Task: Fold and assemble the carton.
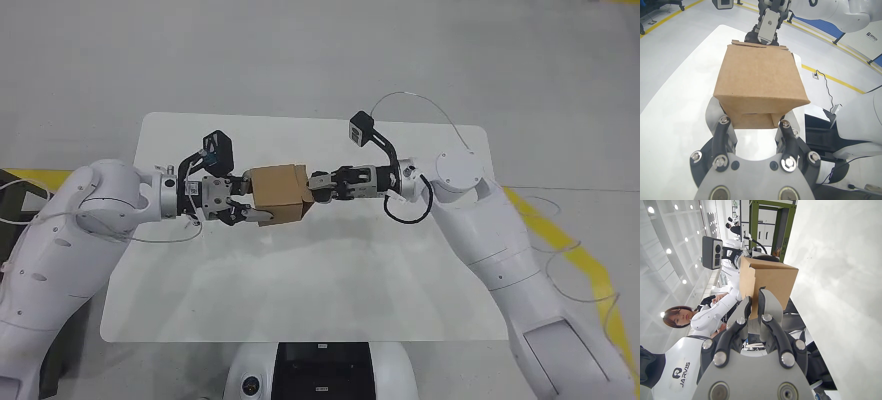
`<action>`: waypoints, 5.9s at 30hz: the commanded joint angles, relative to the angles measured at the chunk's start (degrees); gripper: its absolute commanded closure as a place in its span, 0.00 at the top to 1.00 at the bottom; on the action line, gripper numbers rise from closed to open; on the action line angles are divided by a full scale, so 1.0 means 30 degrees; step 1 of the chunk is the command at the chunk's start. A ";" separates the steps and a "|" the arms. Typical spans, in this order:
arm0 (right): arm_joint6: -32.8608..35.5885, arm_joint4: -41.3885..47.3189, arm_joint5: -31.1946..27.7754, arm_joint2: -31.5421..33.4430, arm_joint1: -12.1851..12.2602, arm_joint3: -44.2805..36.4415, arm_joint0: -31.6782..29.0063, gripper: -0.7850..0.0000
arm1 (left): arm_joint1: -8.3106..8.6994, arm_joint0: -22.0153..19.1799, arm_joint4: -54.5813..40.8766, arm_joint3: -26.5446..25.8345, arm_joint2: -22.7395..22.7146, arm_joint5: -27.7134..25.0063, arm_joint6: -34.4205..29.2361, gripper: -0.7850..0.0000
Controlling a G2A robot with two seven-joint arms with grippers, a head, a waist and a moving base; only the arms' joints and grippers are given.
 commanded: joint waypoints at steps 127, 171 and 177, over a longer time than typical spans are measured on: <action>-0.3559 -0.3511 -0.4091 0.4934 0.1981 -0.4171 -0.5440 1.00 | -0.3876 -0.4044 1.1670 0.7381 0.7938 0.2137 0.7791 0.62; -1.3235 -1.7438 -0.5966 0.6878 0.2881 -0.5399 -0.7656 1.00 | -0.0643 0.5058 0.1839 0.2320 -0.6984 0.1730 0.6141 1.00; -1.4391 -1.8380 -0.5310 0.7115 0.2922 -0.6344 -0.8288 1.00 | -0.0573 0.5808 0.0927 0.1690 -0.7935 0.1530 0.5861 1.00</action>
